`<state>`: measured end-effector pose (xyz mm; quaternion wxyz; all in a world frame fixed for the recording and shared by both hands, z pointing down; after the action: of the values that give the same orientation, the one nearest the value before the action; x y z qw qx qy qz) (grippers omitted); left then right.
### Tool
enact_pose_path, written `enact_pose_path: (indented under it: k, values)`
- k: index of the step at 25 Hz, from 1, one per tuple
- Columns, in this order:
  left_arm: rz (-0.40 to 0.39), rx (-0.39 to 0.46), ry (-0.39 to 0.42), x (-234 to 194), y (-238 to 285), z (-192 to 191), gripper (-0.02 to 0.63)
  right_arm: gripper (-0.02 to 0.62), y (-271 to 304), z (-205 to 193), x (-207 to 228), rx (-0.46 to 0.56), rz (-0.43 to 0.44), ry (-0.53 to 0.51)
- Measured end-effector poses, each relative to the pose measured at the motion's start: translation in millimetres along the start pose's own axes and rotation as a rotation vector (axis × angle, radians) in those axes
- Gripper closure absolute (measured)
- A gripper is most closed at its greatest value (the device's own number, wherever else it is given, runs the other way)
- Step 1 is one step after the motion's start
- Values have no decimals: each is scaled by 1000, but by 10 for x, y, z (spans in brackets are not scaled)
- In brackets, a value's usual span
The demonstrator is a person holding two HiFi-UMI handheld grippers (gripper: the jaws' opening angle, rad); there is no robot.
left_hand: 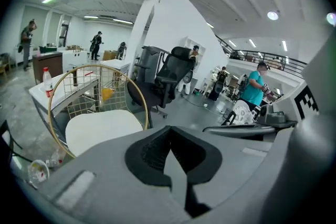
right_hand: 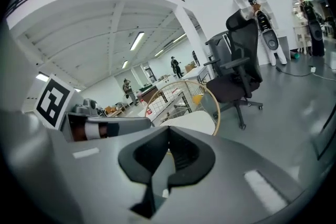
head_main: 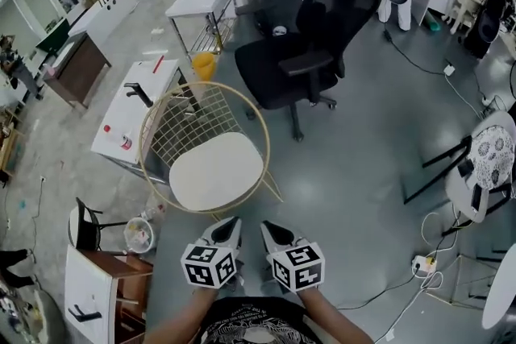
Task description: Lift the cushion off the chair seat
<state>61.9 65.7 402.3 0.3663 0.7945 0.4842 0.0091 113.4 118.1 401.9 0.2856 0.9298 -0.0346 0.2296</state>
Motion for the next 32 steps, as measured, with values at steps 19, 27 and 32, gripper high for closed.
enact_pose_path:
  k: [19, 27, 32]
  values:
    - [-120, 146, -627, -1365, 1015, -843, 609, 597, 1314, 51, 39, -249, 151, -184]
    - [-171, 225, -834, -1776, 1494, -1354, 565, 597, 1781, -138, 113, -355, 176, -307]
    - [-198, 240, -906, -1947, 1780, -1634, 507, 597, 1976, -203, 112, -399, 185, -338]
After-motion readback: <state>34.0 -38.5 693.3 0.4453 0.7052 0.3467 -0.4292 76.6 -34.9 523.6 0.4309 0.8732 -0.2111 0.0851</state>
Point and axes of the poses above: the fingertips, and each gripper's own axes: y forward along the fingers, x to its right, z out of its top, the point moved 1 cm from there along -y, backward along the fingers, and after that the axes turned 4 degrees about -x, right-handed, at the moved point
